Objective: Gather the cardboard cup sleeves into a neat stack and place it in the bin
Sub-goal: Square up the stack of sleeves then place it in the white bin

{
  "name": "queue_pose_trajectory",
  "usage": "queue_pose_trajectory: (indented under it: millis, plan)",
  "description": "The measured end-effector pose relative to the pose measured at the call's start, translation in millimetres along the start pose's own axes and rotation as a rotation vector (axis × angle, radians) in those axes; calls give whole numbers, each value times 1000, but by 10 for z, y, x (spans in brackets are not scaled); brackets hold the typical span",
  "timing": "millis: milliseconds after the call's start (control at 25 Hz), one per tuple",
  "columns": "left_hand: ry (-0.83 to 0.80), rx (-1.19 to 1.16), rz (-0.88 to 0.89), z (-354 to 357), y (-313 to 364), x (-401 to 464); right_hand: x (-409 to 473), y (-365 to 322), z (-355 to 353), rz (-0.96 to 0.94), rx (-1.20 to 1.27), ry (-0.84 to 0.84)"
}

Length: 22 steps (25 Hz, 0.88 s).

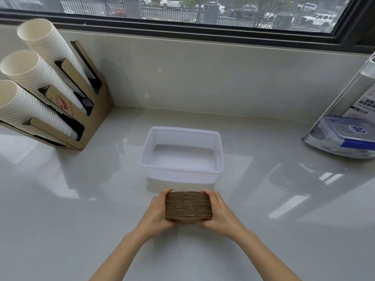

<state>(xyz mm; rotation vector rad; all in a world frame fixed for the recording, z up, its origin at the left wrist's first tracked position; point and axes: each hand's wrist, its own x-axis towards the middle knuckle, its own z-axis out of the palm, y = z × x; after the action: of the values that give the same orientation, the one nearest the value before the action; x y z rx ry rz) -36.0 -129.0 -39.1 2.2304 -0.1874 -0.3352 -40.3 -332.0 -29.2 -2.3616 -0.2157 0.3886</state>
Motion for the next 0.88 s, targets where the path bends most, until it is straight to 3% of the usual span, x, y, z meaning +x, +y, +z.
queue_pose_trajectory:
  millis: [200, 600, 880]
  plan:
    - [19, -102, 9, -59, 208, -69, -20, -14, -16, 14, 37, -39]
    - [-144, -436, -118, -172, 134, -106, -119, -75, -132, 184, 516, -71]
    - [-104, -611, -117, -257, 249, -84, -59, -251, -206, 175, 739, 3]
